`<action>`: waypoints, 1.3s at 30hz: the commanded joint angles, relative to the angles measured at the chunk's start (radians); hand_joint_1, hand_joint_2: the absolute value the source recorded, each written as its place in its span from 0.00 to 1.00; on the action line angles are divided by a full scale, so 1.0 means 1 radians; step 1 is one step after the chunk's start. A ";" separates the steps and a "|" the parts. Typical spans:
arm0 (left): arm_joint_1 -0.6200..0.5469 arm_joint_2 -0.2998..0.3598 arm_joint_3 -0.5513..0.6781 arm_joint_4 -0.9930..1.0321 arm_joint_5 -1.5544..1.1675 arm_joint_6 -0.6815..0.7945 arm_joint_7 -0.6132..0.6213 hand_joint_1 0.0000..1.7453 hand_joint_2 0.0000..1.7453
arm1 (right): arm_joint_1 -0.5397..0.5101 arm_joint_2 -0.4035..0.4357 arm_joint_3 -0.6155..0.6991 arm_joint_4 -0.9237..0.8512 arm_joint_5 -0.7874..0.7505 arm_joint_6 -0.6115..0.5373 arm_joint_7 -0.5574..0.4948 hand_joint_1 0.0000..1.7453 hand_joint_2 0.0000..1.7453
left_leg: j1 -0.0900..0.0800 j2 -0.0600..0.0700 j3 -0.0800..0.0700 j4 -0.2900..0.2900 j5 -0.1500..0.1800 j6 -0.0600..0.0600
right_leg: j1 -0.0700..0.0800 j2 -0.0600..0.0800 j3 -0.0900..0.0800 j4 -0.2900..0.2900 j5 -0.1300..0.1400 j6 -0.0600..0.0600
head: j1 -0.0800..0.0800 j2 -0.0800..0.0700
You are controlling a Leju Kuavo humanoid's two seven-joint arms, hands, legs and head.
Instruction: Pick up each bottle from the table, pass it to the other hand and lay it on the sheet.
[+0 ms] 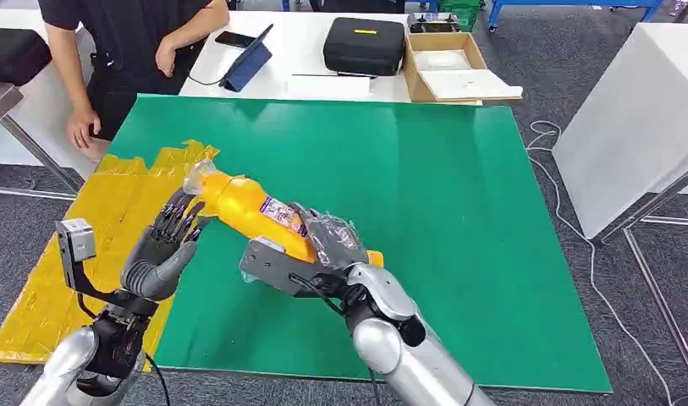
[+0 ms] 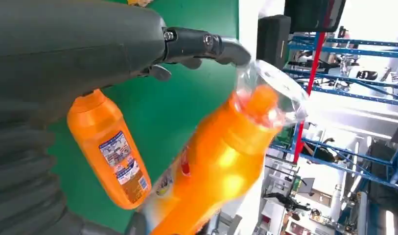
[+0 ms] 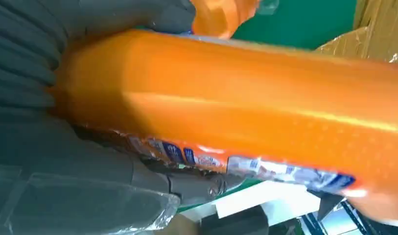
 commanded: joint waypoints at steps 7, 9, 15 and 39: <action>-0.051 0.006 0.023 0.128 0.155 -0.019 0.063 0.00 1.00 | -0.120 0.018 0.194 0.086 0.245 -0.101 0.086 1.00 1.00 | 0.001 0.000 0.000 0.000 0.000 -0.003 | 0.001 0.000 0.001 -0.001 0.000 -0.002 | 0.000 0.000; -0.047 0.010 0.043 0.140 0.174 -0.033 0.068 0.00 1.00 | -0.110 -0.001 0.178 0.054 0.255 -0.109 0.086 1.00 1.00 | 0.001 0.000 0.000 0.000 0.000 -0.003 | 0.001 -0.001 0.001 -0.001 0.000 -0.002 | 0.000 0.000; -0.038 -0.014 0.079 0.174 0.286 -0.118 0.115 0.00 1.00 | -0.042 -0.052 0.142 -0.072 0.420 -0.181 0.074 1.00 1.00 | 0.001 -0.001 0.000 -0.001 0.000 -0.004 | 0.001 -0.002 0.002 -0.002 0.001 -0.002 | 0.000 0.000; -0.162 -0.058 0.000 0.240 0.352 -0.156 0.179 0.00 1.00 | -0.008 -0.017 0.154 -0.035 0.363 -0.084 0.066 1.00 1.00 | 0.000 -0.003 -0.003 0.000 0.001 -0.002 | 0.000 -0.003 -0.002 -0.001 0.000 -0.001 | 0.000 0.000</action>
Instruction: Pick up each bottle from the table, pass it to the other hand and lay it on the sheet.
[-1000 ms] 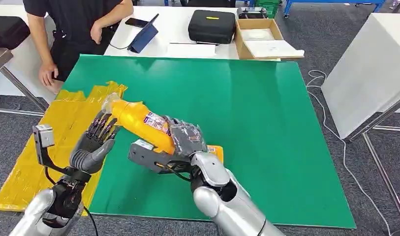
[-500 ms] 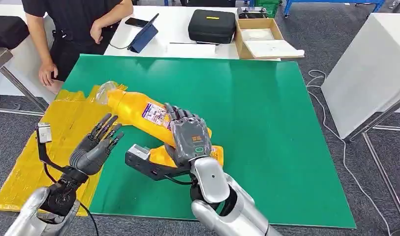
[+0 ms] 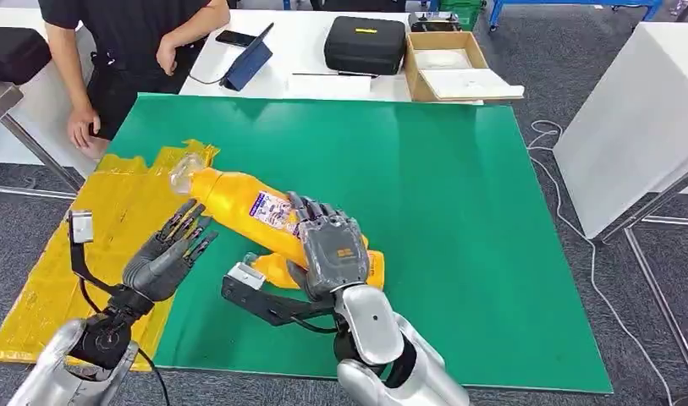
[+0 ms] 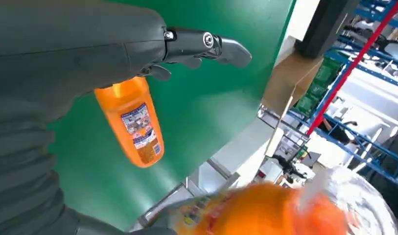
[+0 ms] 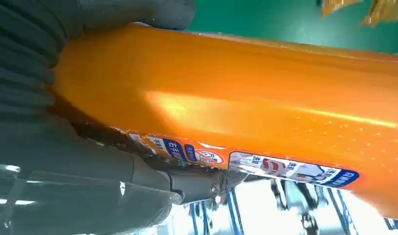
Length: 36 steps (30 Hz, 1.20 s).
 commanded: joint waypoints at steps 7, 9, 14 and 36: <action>-0.133 -0.099 -0.095 0.044 -0.056 0.048 0.017 0.00 1.00 | -0.072 0.031 0.046 0.065 -0.050 0.098 0.007 1.00 1.00 | 0.001 -0.003 0.000 0.000 0.000 -0.003 | 0.001 -0.003 0.002 -0.001 0.000 -0.001 | -0.001 0.000; -0.145 -0.098 -0.106 0.033 -0.070 0.053 0.012 0.00 1.00 | -0.079 0.026 0.051 0.055 -0.063 0.108 0.006 1.00 1.00 | 0.001 -0.002 0.000 0.001 0.000 -0.003 | 0.001 -0.003 0.003 -0.001 0.000 -0.002 | 0.000 0.000; -0.176 -0.115 -0.135 0.006 -0.075 0.060 0.024 0.00 1.00 | -0.095 0.031 0.057 0.036 -0.069 0.129 0.008 1.00 1.00 | 0.001 -0.003 -0.002 0.002 0.001 -0.002 | 0.001 -0.004 0.000 0.000 0.000 -0.001 | 0.000 0.000; -0.154 -0.103 -0.275 -0.094 -0.015 0.072 0.033 0.00 1.00 | -0.127 0.026 0.037 0.004 -0.069 0.165 0.034 1.00 1.00 | 0.001 -0.002 -0.001 0.001 0.000 -0.002 | 0.001 -0.002 0.001 0.000 0.000 0.000 | 0.000 0.000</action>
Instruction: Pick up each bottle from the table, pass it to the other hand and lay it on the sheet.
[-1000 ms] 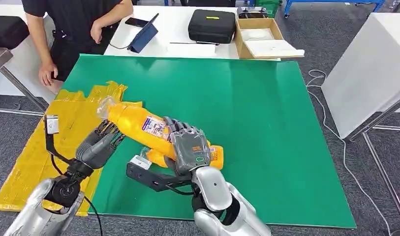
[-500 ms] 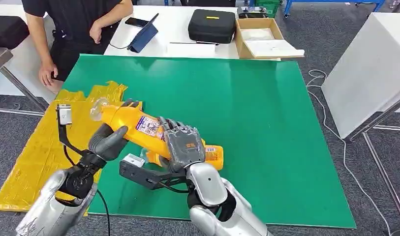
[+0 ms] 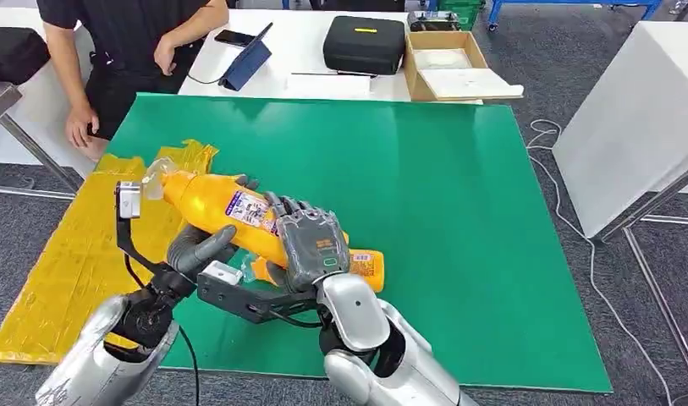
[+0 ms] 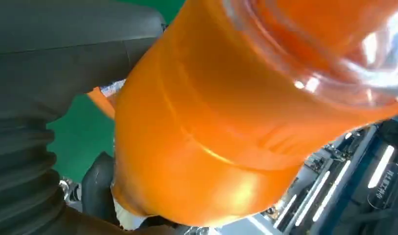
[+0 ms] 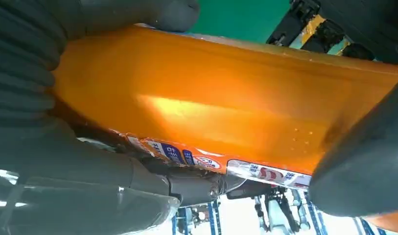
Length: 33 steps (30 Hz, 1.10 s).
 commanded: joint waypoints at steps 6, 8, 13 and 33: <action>-0.027 -0.018 -0.080 -0.030 0.011 0.010 0.002 0.00 1.00 | -0.059 -0.020 0.017 0.004 -0.001 0.017 0.010 1.00 1.00 | 0.001 -0.001 0.000 0.001 0.000 -0.002 | 0.001 -0.002 0.001 0.000 0.000 -0.001 | 0.000 0.000; -0.028 -0.022 -0.072 -0.029 0.018 0.014 -0.003 0.00 1.00 | -0.057 -0.019 0.018 0.001 -0.003 0.020 0.011 1.00 1.00 | 0.001 -0.002 0.000 0.000 0.000 -0.002 | 0.001 -0.002 0.001 0.000 0.000 -0.001 | 0.001 0.000; -0.044 -0.025 -0.063 -0.034 0.047 0.008 0.003 0.00 1.00 | -0.054 -0.009 0.022 0.021 -0.027 0.029 0.016 1.00 1.00 | 0.002 -0.002 0.000 0.001 0.000 -0.003 | 0.001 -0.003 0.002 -0.001 0.000 -0.002 | 0.000 0.000; -0.094 -0.081 -0.012 -0.014 0.003 0.090 -0.044 0.00 1.00 | -0.013 -0.030 0.048 0.009 -0.077 0.034 0.022 1.00 1.00 | 0.001 -0.003 0.000 0.000 0.000 -0.002 | 0.002 -0.004 0.001 -0.001 0.000 -0.001 | 0.000 0.000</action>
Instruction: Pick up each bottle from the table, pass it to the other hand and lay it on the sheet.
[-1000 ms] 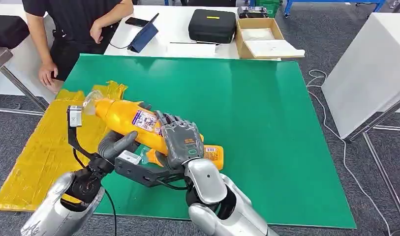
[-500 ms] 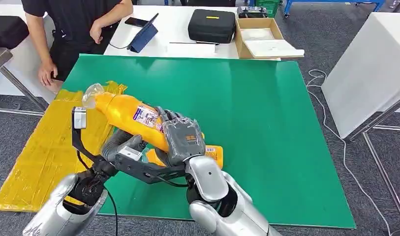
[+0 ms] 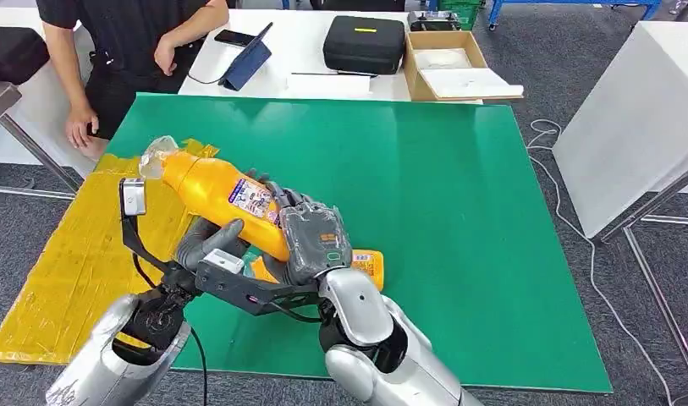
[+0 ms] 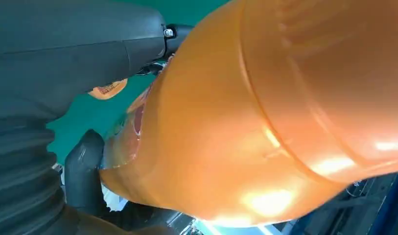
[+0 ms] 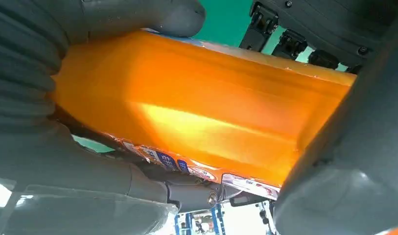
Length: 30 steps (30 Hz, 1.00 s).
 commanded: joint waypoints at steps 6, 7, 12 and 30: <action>-0.084 -0.047 0.033 0.038 -0.028 0.020 -0.014 0.00 1.00 | 0.001 -0.036 0.058 0.023 -0.021 0.018 0.000 1.00 1.00 | 0.002 -0.004 0.000 0.000 0.000 -0.003 | 0.002 -0.005 0.002 -0.001 0.000 -0.002 | 0.000 0.000; -0.089 -0.050 0.041 0.046 -0.028 0.020 -0.014 0.00 1.00 | 0.002 -0.035 0.065 0.022 -0.029 0.021 0.002 1.00 1.00 | 0.002 -0.004 0.000 0.000 0.001 -0.002 | 0.002 -0.004 0.002 -0.001 0.000 -0.001 | 0.000 0.000; -0.117 -0.065 0.057 0.048 -0.069 0.058 -0.026 0.00 1.00 | 0.009 -0.024 0.088 0.004 -0.060 0.043 0.010 1.00 1.00 | 0.002 -0.003 0.000 0.000 0.000 -0.003 | 0.002 -0.004 0.002 -0.001 0.000 -0.002 | 0.000 0.000; -0.179 -0.113 0.019 0.059 -0.069 0.084 -0.022 1.00 1.00 | -0.012 -0.021 0.090 0.045 -0.110 0.045 0.023 1.00 1.00 | 0.002 -0.006 0.000 0.000 0.001 -0.004 | 0.002 -0.006 0.002 -0.002 0.000 -0.002 | 0.000 0.000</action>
